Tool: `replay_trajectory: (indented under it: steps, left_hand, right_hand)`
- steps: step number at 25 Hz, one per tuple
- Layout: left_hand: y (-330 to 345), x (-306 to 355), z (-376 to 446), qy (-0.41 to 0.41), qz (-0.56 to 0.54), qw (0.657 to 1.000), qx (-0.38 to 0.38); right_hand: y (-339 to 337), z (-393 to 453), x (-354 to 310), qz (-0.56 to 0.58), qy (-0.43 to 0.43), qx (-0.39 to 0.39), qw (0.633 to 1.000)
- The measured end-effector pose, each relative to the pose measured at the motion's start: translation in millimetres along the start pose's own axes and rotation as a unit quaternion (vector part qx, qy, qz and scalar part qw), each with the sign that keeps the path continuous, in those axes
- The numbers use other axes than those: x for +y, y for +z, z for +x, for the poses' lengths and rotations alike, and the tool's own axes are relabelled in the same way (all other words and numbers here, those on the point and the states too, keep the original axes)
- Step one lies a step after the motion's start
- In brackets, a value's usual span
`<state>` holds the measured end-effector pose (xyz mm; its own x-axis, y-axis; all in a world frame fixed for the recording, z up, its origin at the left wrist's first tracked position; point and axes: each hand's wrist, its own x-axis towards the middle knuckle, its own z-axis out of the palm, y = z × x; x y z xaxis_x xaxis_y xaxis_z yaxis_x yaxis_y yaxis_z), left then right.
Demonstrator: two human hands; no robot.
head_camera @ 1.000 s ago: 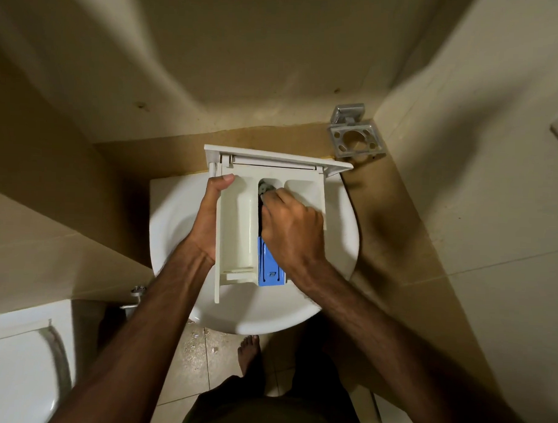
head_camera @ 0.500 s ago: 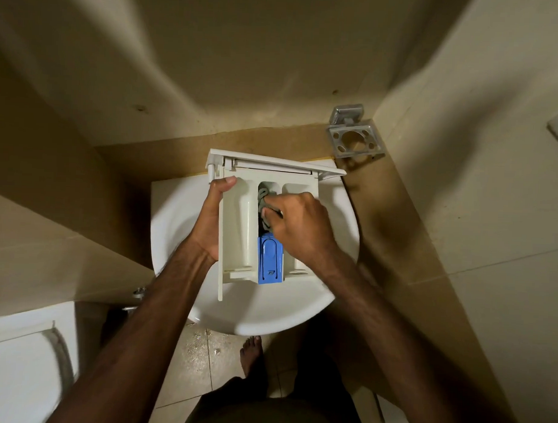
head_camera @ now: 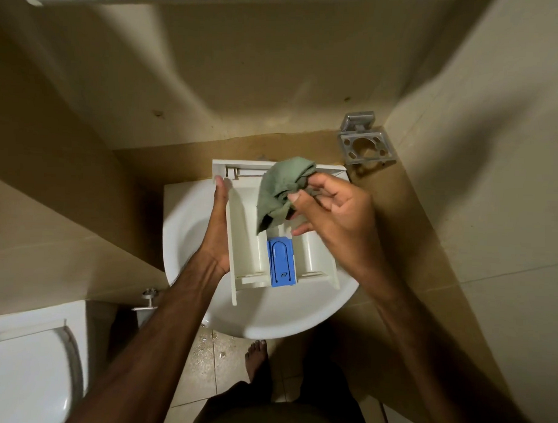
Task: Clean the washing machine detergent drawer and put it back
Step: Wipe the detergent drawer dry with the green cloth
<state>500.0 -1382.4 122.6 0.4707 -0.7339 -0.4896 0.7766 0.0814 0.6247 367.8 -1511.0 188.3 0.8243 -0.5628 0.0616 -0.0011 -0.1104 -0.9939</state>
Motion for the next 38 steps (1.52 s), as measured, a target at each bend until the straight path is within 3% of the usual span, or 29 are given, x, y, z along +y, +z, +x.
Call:
replay_trajectory:
  steps: [2,5,7,9,16,20,24,28,31,33,36,38]
  left_hand:
    - [4,-4,-2,0.017,-0.002,1.000,0.001]
    - [11,-7,-2,0.020,-0.025,0.999,0.004]
    - [13,-5,-2,0.027,-0.031,0.999,0.017]
    - [7,-4,2,0.037,-0.060,0.997,0.016]
    - [0,-9,0,0.018,-0.068,0.997,0.021]
    - [0,-2,1,0.030,-0.034,0.997,0.066]
    - [1,-7,5,0.030,-0.015,0.996,0.077]
    - [-5,-7,5,0.029,-0.005,0.997,0.074]
    - [-7,-7,4,0.004,-0.004,0.998,0.059]
    - [3,-7,2,-0.001,0.009,0.999,0.046]
    - [15,-14,0,0.049,0.006,0.998,0.023]
    - [18,-15,1,0.044,-0.002,0.999,0.023]
  right_hand:
    - [22,-2,11,-0.143,-0.064,0.002,0.988]
    - [55,-6,38,-0.411,-0.205,-0.003,0.888]
    - [68,-5,48,-0.504,-0.217,0.010,0.836]
    - [78,-3,47,-0.543,-0.189,0.020,0.818]
    - [72,-6,24,-0.536,-0.141,-0.102,0.826]
    - [64,-38,18,-0.533,-0.095,-0.197,0.817]
    - [62,-39,9,-0.519,-0.053,-0.237,0.820]
    - [69,-37,11,-0.491,-0.051,-0.201,0.846]
    - [78,-24,13,-0.513,-0.044,-0.177,0.839]
    - [83,-8,12,-0.544,-0.051,-0.092,0.832]
    - [85,8,12,-0.516,-0.104,0.109,0.843]
    - [85,3,18,-0.494,-0.133,0.151,0.846]
